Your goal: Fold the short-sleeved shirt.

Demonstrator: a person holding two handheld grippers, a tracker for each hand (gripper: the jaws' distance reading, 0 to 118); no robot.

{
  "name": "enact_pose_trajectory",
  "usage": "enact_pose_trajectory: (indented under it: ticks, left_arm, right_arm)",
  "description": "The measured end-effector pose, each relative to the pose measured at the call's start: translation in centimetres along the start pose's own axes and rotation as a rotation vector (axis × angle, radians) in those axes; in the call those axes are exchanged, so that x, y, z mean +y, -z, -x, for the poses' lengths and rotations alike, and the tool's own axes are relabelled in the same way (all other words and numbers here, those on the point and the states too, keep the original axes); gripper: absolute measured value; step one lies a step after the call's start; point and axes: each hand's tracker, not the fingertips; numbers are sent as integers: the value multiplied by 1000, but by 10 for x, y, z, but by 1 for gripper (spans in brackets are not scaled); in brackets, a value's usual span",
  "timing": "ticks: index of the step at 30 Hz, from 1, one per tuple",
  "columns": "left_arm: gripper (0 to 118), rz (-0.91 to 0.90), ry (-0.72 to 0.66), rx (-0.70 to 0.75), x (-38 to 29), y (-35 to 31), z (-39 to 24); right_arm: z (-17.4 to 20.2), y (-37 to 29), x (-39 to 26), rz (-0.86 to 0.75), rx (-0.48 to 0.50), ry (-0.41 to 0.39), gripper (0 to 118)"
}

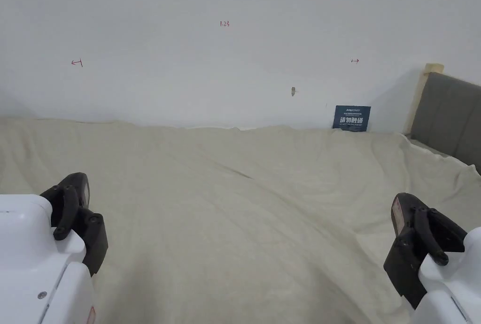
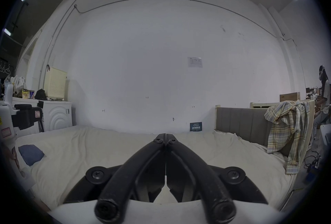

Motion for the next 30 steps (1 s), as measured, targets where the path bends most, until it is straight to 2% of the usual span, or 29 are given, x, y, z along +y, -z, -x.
enact_pose_trajectory:
  ticks: [4,5,6,7,9,10,11,17,24,25,26,28,29,30]
  left_arm:
    - [0,22,10,-29,-1,-1,3]
    - [0,20,9,-35,-1,-2,4]
    - [7,16,6,-45,-1,-3,6]
    - [35,11,0,-55,-1,-4,8]
    - [112,33,-5,-69,0,-1,8]
    - [116,82,-29,-85,0,-4,8]
    - [118,-14,0,-88,0,-9,11]
    - [118,19,33,-41,-1,-7,4]
    - [118,11,76,-42,-4,-8,4]
    - [118,230,-254,-18,-19,-9,5]
    - [118,193,-195,-24,-17,-8,5]
    - [118,197,-199,-27,-18,-9,6]
    - [118,-38,157,-54,-2,-9,5]
    - [118,-8,117,-50,-5,-9,5]
  right_arm:
    - [-2,0,1,21,29,22,0]
    - [0,0,1,24,21,9,3]
    - [1,1,1,24,17,1,13]
    - [1,2,0,26,17,-2,42]
    - [2,7,-2,45,17,4,103]
    - [4,8,-4,56,10,9,118]
    - [4,7,-4,48,9,10,118]
    - [10,6,-7,64,-2,-24,118]
    - [10,4,-8,70,30,-5,118]
    - [10,4,-8,71,42,1,118]
    - [11,2,-11,65,40,-4,118]
    - [14,1,-13,62,58,-26,118]
    - [15,1,-13,63,76,-35,118]
    - [16,0,-13,71,93,-40,118]
